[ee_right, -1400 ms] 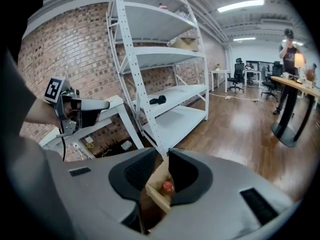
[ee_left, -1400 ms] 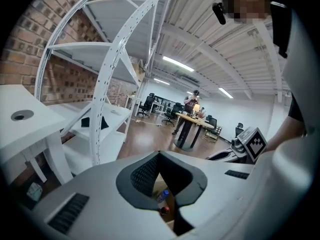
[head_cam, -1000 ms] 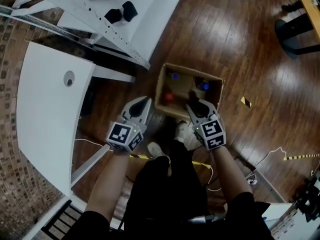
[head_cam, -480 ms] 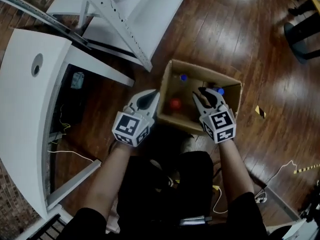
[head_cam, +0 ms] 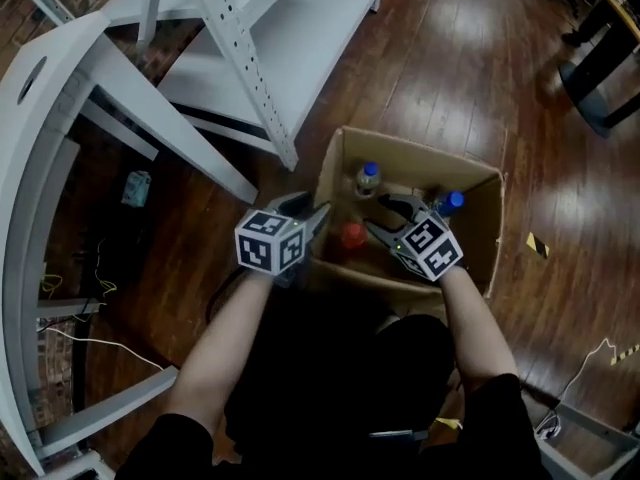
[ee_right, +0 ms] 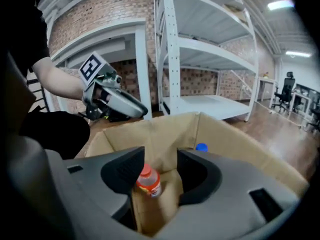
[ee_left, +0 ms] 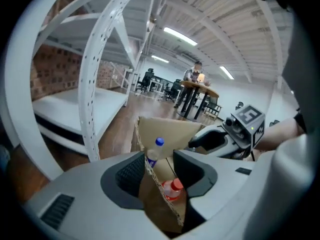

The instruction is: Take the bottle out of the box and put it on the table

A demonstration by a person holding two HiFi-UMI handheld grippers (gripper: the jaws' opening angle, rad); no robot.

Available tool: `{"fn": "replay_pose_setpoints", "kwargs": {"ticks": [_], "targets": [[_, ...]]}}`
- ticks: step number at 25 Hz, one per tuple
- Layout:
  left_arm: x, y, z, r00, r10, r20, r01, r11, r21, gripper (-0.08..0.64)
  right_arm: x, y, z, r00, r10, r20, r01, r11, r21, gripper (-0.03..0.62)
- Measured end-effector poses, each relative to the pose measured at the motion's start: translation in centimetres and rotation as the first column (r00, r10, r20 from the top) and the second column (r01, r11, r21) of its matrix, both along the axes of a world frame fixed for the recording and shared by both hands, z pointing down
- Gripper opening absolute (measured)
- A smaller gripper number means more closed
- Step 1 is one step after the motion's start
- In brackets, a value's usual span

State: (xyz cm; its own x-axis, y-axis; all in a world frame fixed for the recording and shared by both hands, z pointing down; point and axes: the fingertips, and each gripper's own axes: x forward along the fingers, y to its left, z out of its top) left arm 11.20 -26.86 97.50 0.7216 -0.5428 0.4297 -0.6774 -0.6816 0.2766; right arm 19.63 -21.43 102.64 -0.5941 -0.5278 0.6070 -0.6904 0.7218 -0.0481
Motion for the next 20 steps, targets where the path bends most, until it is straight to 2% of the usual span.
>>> {"fn": "replay_pose_setpoints", "kwargs": {"ticks": [1, 2, 3, 8, 9, 14, 15, 16, 20], "targets": [[-0.1, 0.2, 0.7, 1.000, -0.017, 0.002, 0.017, 0.999, -0.034, 0.183, -0.5, 0.6, 1.0, 1.000, -0.026, -0.003, 0.025, 0.999, -0.032, 0.211], [-0.1, 0.5, 1.2, 1.000, -0.026, 0.014, 0.027, 0.998, -0.055, 0.183, -1.0, 1.2, 2.0, 0.999, -0.048, -0.005, 0.048, 0.997, -0.061, 0.257], [-0.1, 0.8, 1.8, 0.999, -0.027, 0.033, 0.030, 0.997, -0.067, 0.183, -1.4, 1.7, 3.0, 0.998, -0.068, -0.008, 0.067, 0.994, -0.086, 0.275], [0.3, 1.2, 4.5, 0.986, -0.001, 0.165, 0.016, 0.996, -0.090, 0.169, -2.6, 2.5, 7.0, 0.988, -0.146, -0.056, 0.137, 0.981, -0.134, 0.276], [0.2, 1.1, 4.7, 0.984, -0.008, 0.177, 0.023, 0.996, -0.084, 0.112, -2.8, 2.3, 7.6, 0.986, -0.153, -0.061, 0.143, 0.980, -0.140, 0.276], [-0.4, 1.0, 5.0, 0.988, -0.052, 0.145, 0.068, 0.992, -0.107, 0.084, -3.9, 2.2, 10.5, 0.973, -0.213, -0.091, 0.194, 0.965, -0.178, 0.285], [-0.4, 1.0, 5.0, 0.989, -0.057, 0.139, 0.074, 0.990, -0.119, 0.081, -4.0, 2.2, 11.2, 0.968, -0.229, -0.107, 0.206, 0.960, -0.189, 0.360], [-0.4, 1.0, 5.1, 0.989, -0.061, 0.135, 0.078, 0.989, -0.127, 0.080, -4.0, 2.1, 12.0, 0.963, -0.240, -0.121, 0.213, 0.956, -0.202, 0.379], [-0.3, 1.1, 5.2, 0.989, -0.063, 0.135, 0.082, 0.988, -0.133, 0.072, -4.0, 2.2, 15.3, 0.950, -0.273, -0.155, 0.224, 0.935, -0.274, 0.379]]}}
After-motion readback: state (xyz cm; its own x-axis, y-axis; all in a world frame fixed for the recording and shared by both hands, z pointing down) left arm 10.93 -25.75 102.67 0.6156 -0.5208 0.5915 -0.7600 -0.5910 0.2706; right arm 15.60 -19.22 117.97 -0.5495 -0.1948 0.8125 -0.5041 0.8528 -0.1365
